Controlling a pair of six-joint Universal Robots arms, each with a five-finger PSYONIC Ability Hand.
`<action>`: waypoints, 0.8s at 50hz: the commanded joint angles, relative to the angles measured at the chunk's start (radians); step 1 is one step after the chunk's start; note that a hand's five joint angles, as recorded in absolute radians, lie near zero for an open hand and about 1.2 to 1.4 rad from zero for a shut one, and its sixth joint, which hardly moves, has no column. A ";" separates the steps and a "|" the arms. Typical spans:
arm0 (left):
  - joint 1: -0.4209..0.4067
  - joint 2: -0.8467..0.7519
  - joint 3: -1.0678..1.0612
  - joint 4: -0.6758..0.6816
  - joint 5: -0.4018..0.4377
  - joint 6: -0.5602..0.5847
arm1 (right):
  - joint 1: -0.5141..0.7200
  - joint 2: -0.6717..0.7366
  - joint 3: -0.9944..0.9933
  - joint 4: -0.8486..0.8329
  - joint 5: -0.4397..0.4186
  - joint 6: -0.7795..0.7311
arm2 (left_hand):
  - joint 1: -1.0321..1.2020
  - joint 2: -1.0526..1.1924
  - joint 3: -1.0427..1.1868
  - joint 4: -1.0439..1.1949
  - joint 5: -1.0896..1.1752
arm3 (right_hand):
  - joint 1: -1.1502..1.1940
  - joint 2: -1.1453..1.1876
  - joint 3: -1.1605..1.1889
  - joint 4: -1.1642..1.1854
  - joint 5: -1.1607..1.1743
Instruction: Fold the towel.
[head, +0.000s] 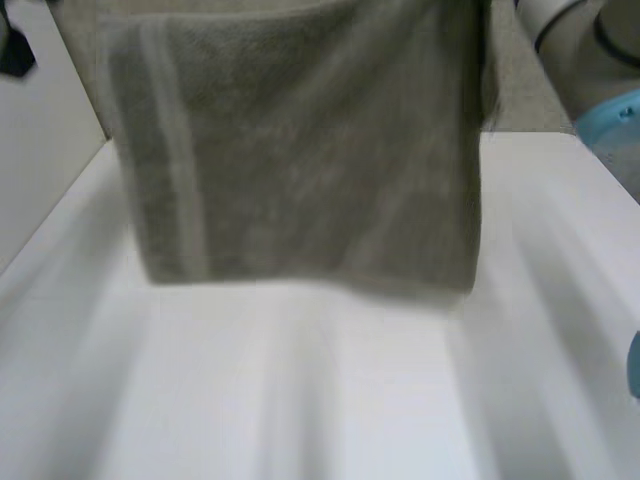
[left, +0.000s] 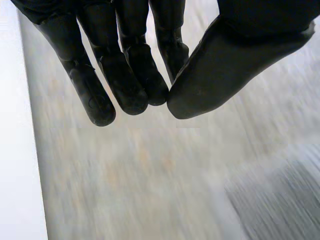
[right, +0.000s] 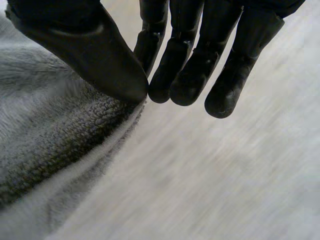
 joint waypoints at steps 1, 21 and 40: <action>-0.044 0.031 0.128 -0.001 -0.051 -0.021 | 0.067 -0.103 0.026 -0.076 -0.055 0.005 | 0.090 0.046 0.056 0.032 0.059 | 0.060 0.055 0.057 0.054 0.052; 0.008 0.111 -0.759 0.150 0.085 -0.006 | 0.066 -0.262 0.792 0.200 -0.198 -0.195 | -0.033 -0.077 -0.067 -0.090 -0.064 | 0.060 0.055 0.057 0.054 0.052; -0.274 0.002 -0.848 0.254 0.101 -0.018 | 0.086 -0.491 0.978 0.105 -0.150 -0.134 | -1.025 -1.070 -1.060 -1.083 -1.057 | 0.060 0.055 0.057 0.054 0.052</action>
